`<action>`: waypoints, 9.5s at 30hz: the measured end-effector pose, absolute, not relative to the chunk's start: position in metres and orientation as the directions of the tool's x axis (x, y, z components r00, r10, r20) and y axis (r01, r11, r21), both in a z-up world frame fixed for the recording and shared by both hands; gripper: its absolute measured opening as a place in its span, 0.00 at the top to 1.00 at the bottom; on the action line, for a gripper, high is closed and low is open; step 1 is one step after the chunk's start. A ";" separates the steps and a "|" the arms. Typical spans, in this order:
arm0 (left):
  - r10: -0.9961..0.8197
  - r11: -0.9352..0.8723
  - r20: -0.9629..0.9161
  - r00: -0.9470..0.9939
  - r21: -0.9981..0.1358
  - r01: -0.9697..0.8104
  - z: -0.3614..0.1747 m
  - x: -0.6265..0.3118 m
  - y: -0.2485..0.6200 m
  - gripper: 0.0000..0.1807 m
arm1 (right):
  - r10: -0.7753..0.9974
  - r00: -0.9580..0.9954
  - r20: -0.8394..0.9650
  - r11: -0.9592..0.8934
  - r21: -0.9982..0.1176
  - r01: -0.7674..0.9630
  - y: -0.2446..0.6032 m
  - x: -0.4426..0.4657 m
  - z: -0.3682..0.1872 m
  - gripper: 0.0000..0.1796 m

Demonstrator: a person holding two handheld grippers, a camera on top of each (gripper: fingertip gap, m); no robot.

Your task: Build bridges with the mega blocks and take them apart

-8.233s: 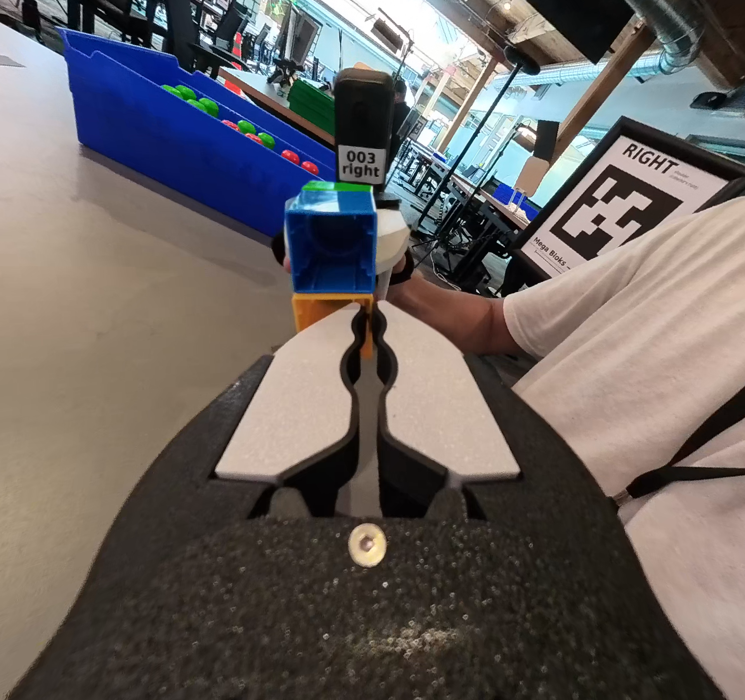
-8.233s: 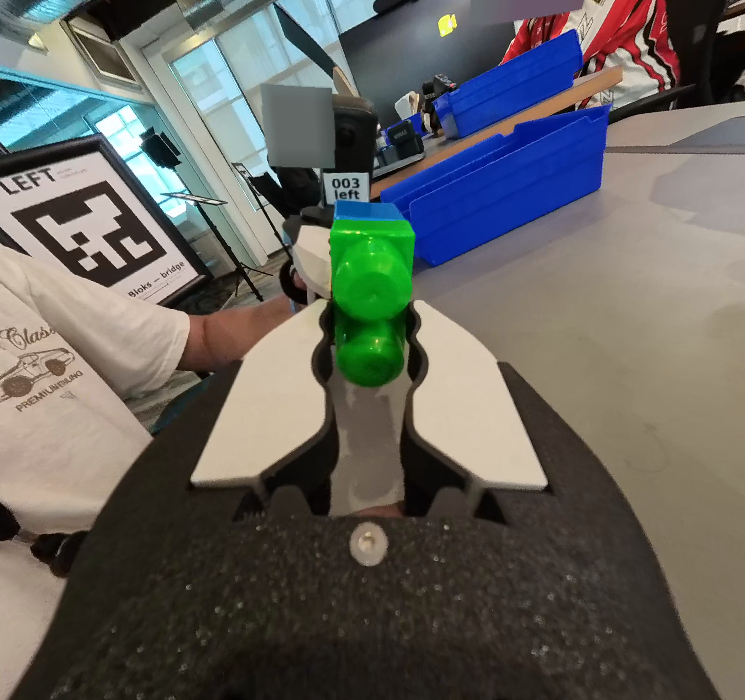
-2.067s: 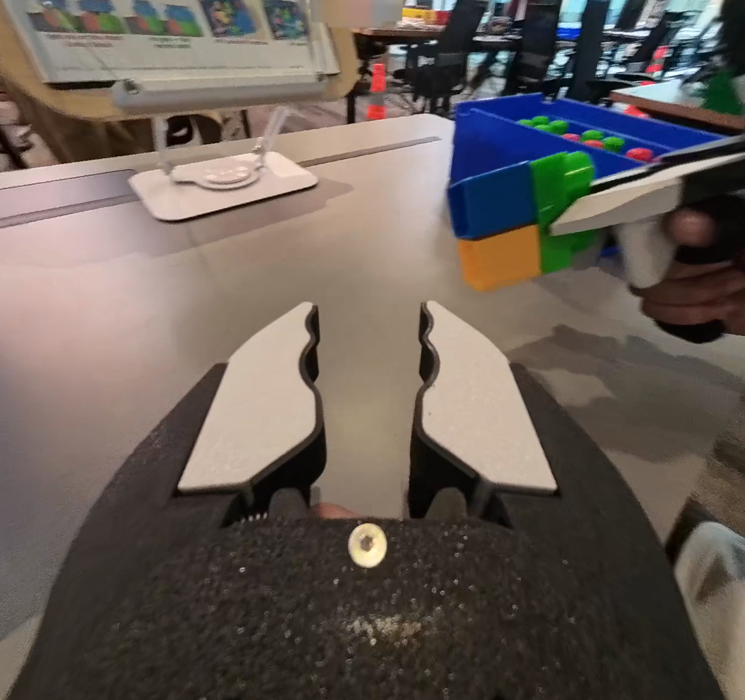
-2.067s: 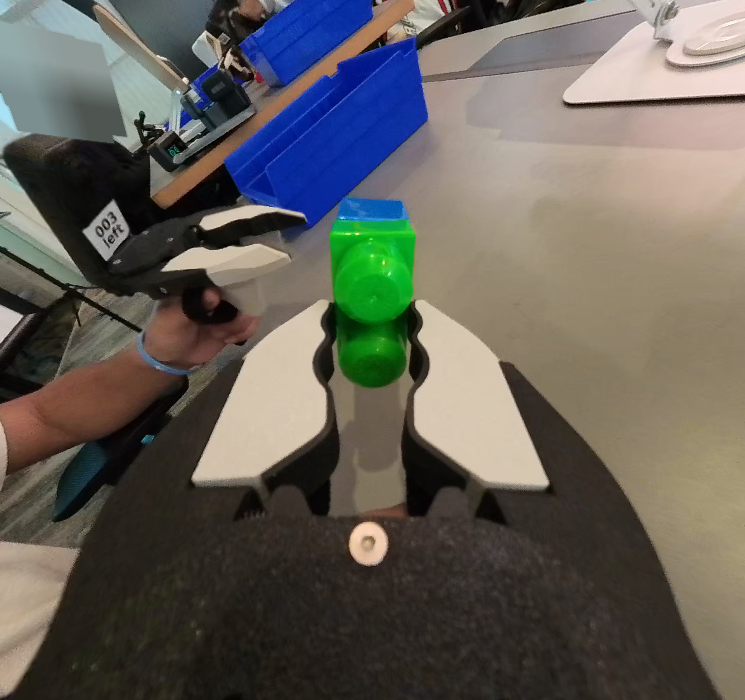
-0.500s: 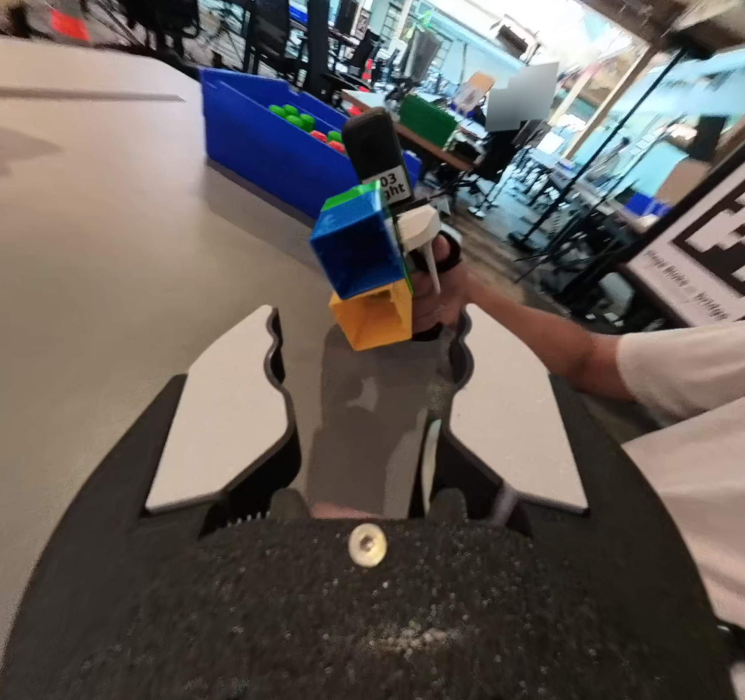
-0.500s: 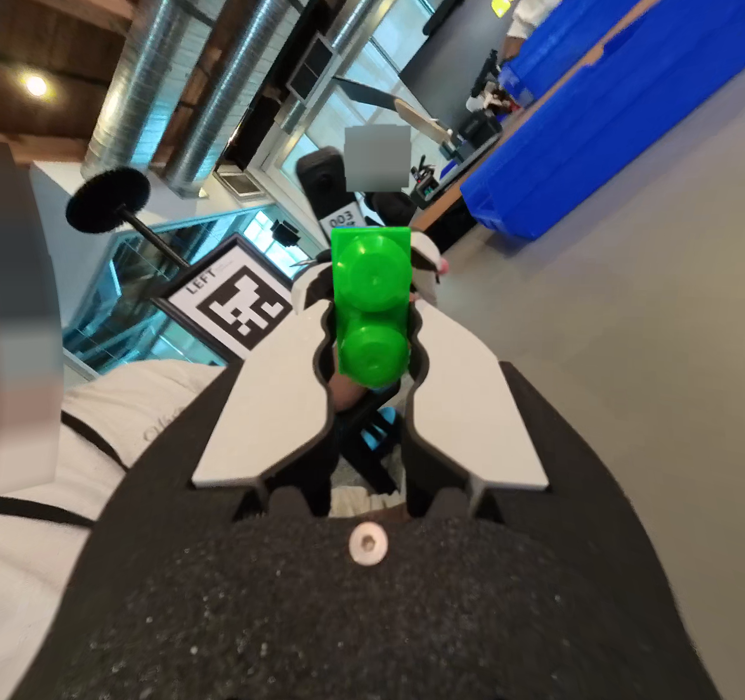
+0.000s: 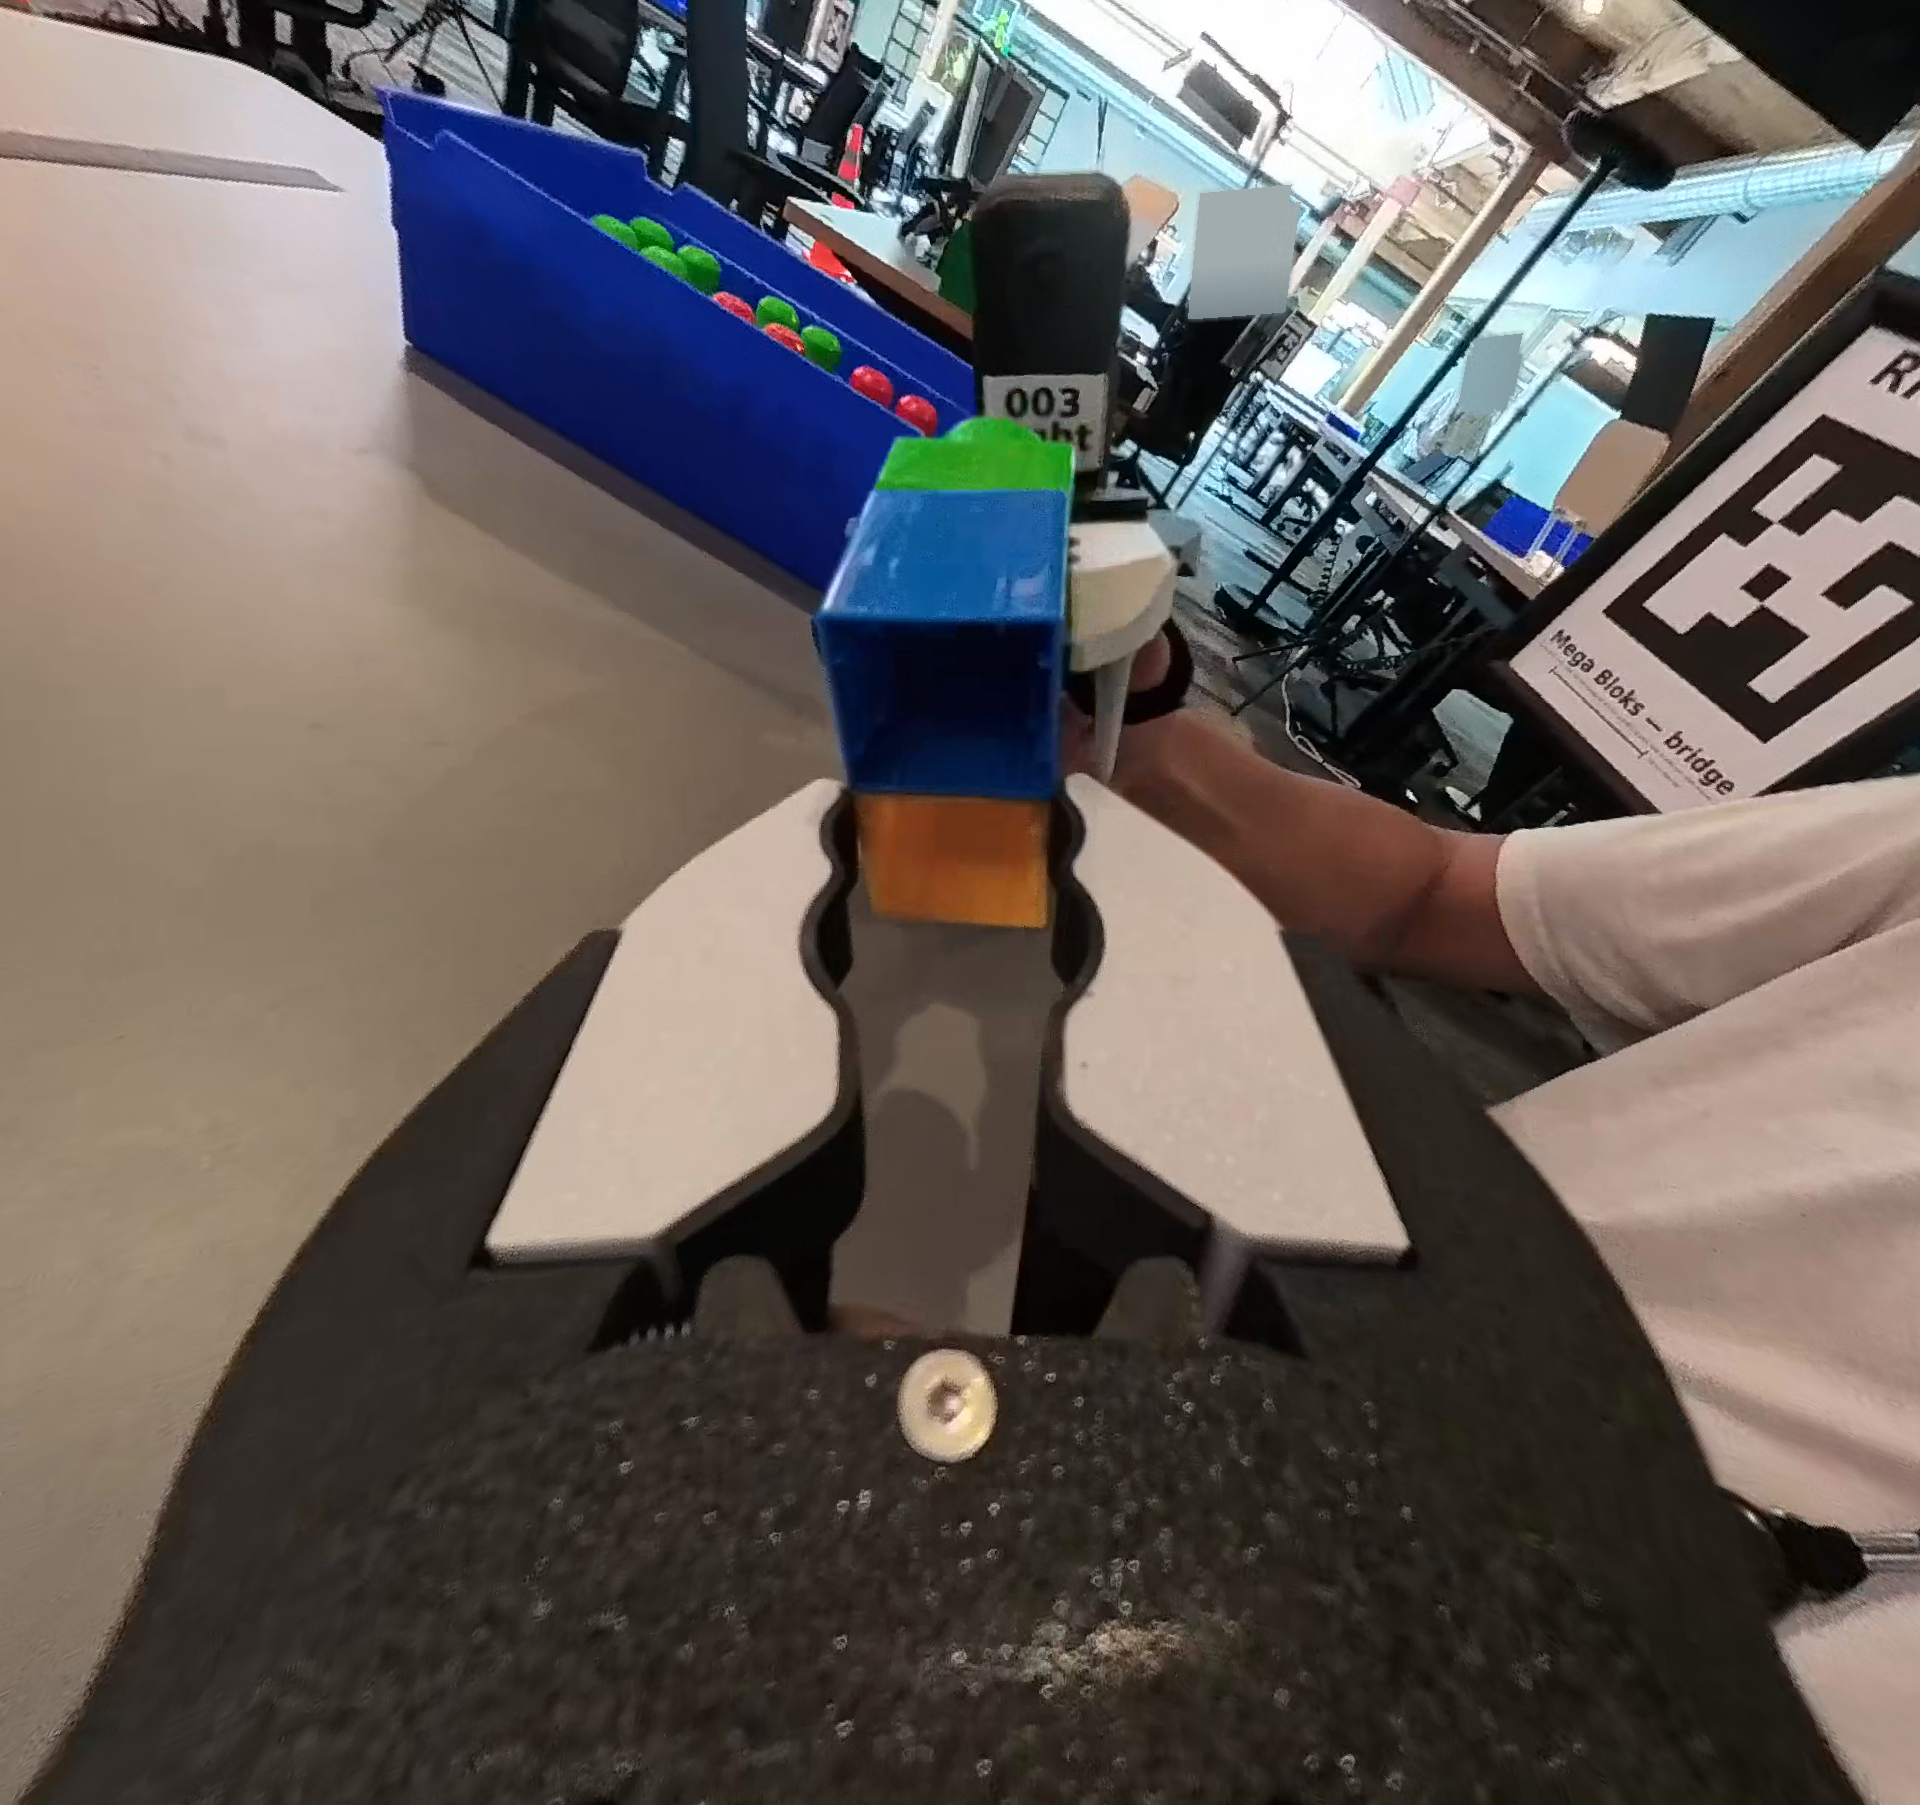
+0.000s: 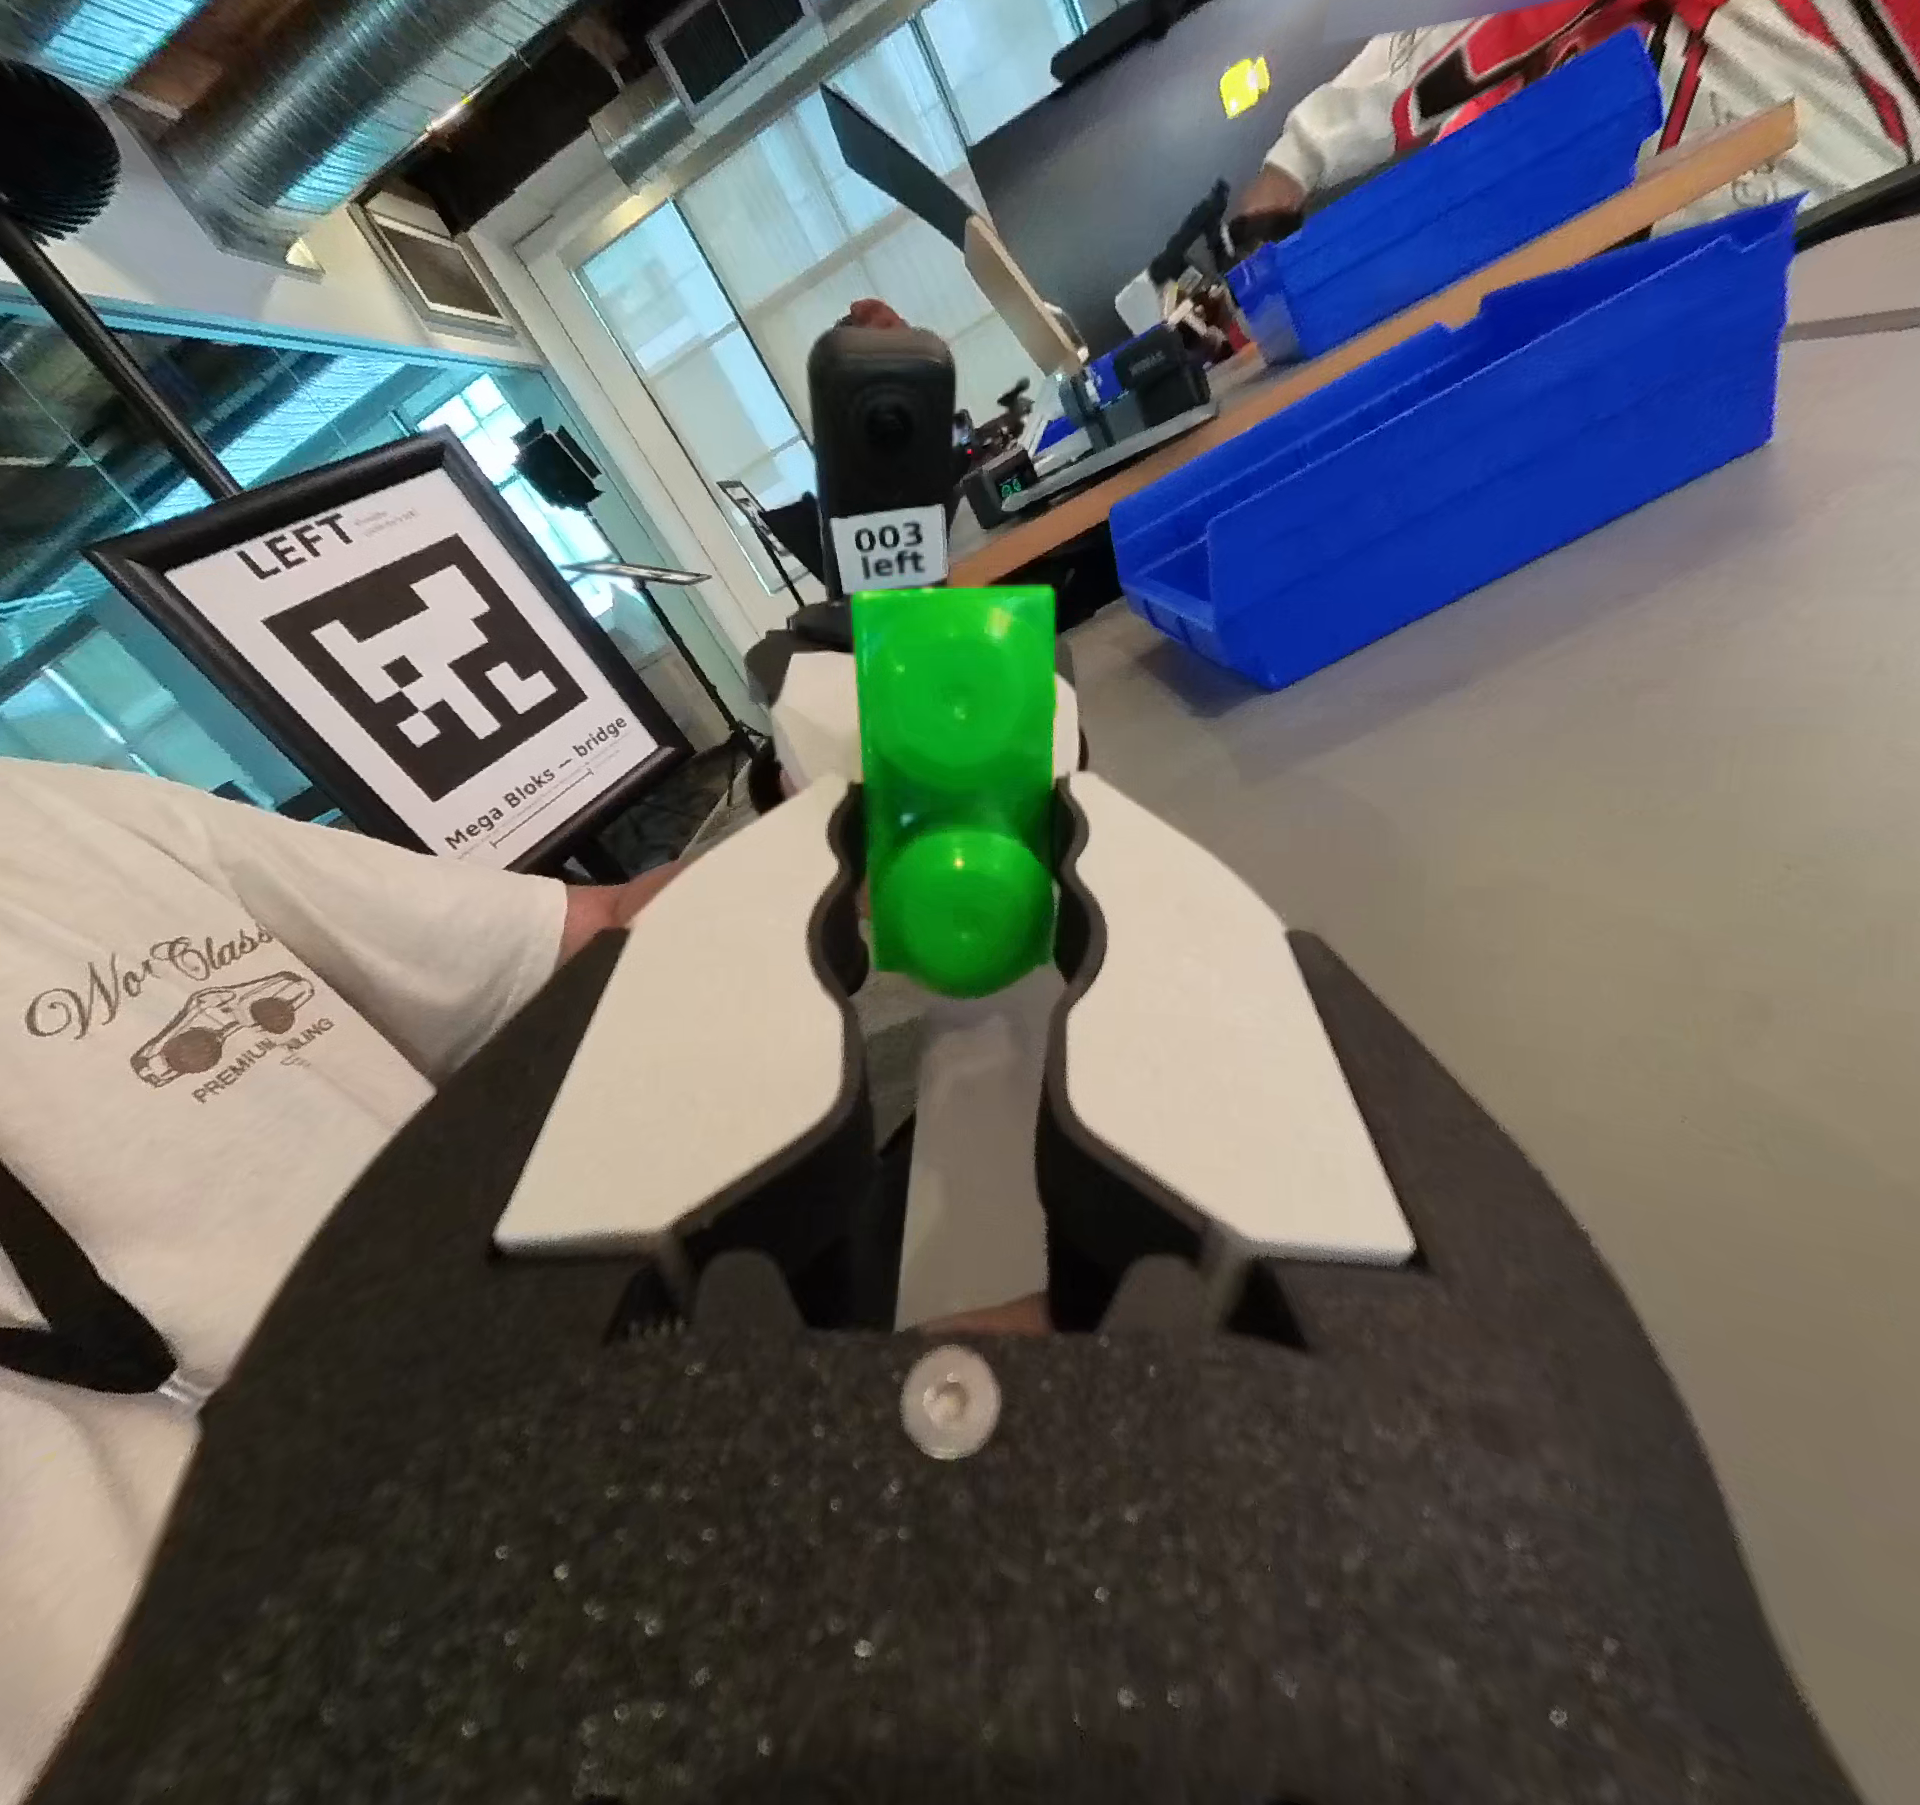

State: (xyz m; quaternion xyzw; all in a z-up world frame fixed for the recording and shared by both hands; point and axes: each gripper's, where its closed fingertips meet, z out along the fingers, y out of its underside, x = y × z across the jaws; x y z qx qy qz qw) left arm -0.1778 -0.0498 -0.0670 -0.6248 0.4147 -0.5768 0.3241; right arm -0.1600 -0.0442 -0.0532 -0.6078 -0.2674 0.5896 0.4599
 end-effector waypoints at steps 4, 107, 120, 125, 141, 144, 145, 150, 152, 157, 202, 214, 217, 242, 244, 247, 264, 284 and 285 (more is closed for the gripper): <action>-0.905 -0.415 0.424 -0.030 -0.897 -0.154 -0.065 -0.180 -0.052 0.81 | 0.869 0.153 -0.470 -0.444 -0.879 -0.175 -0.049 -0.161 -0.052 0.81; -0.815 -0.157 0.057 0.577 -0.980 -0.124 -0.063 -0.213 0.023 0.63 | -0.042 0.995 -0.093 -0.955 -0.288 -0.067 -0.015 0.201 -0.101 0.80; -0.832 -0.223 0.118 0.542 -0.966 -0.131 -0.073 -0.209 0.025 0.64 | -0.107 0.994 0.028 -0.993 -0.057 -0.105 0.001 0.199 -0.159 0.80; -0.839 -0.214 0.112 0.532 -0.968 -0.134 -0.072 -0.207 0.022 0.64 | -0.118 0.993 0.028 -0.991 -0.062 -0.116 0.006 0.201 -0.159 0.80; -0.856 -0.186 0.084 0.511 -0.971 -0.151 -0.068 -0.201 0.011 0.64 | -0.132 0.991 -0.001 -0.972 -0.196 -0.129 0.008 0.205 -0.138 0.63; -0.838 -0.189 0.083 0.539 -0.971 -0.145 -0.067 -0.209 0.018 0.64 | -0.088 0.995 -0.048 -0.949 -0.301 -0.098 0.005 0.196 -0.090 0.64; -0.827 -0.189 0.080 0.556 -0.972 -0.141 -0.066 -0.213 0.023 0.64 | -0.069 0.997 -0.035 -0.928 -0.365 -0.077 0.004 0.193 -0.067 0.65; -0.709 -0.176 0.059 0.703 -0.980 -0.095 -0.056 -0.243 0.051 0.65 | 0.129 0.992 0.013 -0.645 -0.759 0.093 0.002 0.113 0.043 0.65; -0.658 -0.163 0.048 0.752 -0.983 -0.081 -0.053 -0.255 0.061 0.65 | 0.220 0.975 -0.017 -0.500 -0.861 0.098 -0.002 0.062 0.055 0.65; -0.559 -0.155 0.036 0.829 -0.986 -0.061 -0.059 -0.272 0.073 0.66 | 0.339 0.937 -0.086 -0.241 -0.970 -0.001 0.006 -0.043 0.007 0.67; -0.589 -0.224 0.008 0.808 -0.962 -0.154 -0.105 -0.260 0.076 0.67 | 0.342 0.932 -0.118 -0.285 -0.958 -0.016 0.026 -0.073 -0.091 0.69; -0.637 -0.221 0.011 0.770 -0.961 -0.169 -0.098 -0.255 0.069 0.67 | -0.155 0.971 -0.182 -0.191 -0.959 -0.210 -0.048 0.118 -0.083 0.65; -0.655 -0.221 0.008 0.756 -0.958 -0.181 -0.100 -0.247 0.067 0.67 | -0.149 0.972 -0.181 -0.291 -0.932 -0.218 -0.038 0.116 -0.108 0.62; -0.838 -0.193 -0.026 0.545 -0.920 -0.341 -0.116 -0.096 -0.001 0.66 | 0.044 0.950 -0.310 -0.212 -0.932 -0.294 -0.082 0.089 -0.067 0.65; -0.839 -0.195 -0.019 0.544 -0.923 -0.332 -0.111 -0.060 -0.010 0.67 | -0.161 0.958 -0.235 -0.127 -0.958 -0.257 -0.101 0.139 -0.068 0.66; -0.845 -0.211 0.013 0.535 -0.927 -0.310 -0.105 -0.011 -0.021 0.67 | -0.390 0.909 -0.147 -0.117 -0.971 -0.207 -0.120 0.194 -0.087 0.67; -0.659 -0.445 0.162 0.734 -0.871 -0.207 -0.129 0.081 0.032 0.96 | -0.522 0.823 -0.222 -0.202 -0.906 -0.373 -0.073 0.241 -0.130 0.98; -0.470 -0.428 0.106 0.876 -0.896 -0.122 -0.108 -0.116 0.065 0.98 | -0.280 0.937 -0.209 -0.271 -0.919 -0.286 -0.008 0.069 -0.114 0.98; -0.446 -0.431 0.106 0.888 -0.896 -0.110 -0.108 -0.133 0.067 0.98 | -0.256 0.944 -0.209 -0.280 -0.919 -0.279 -0.002 0.053 -0.113 0.98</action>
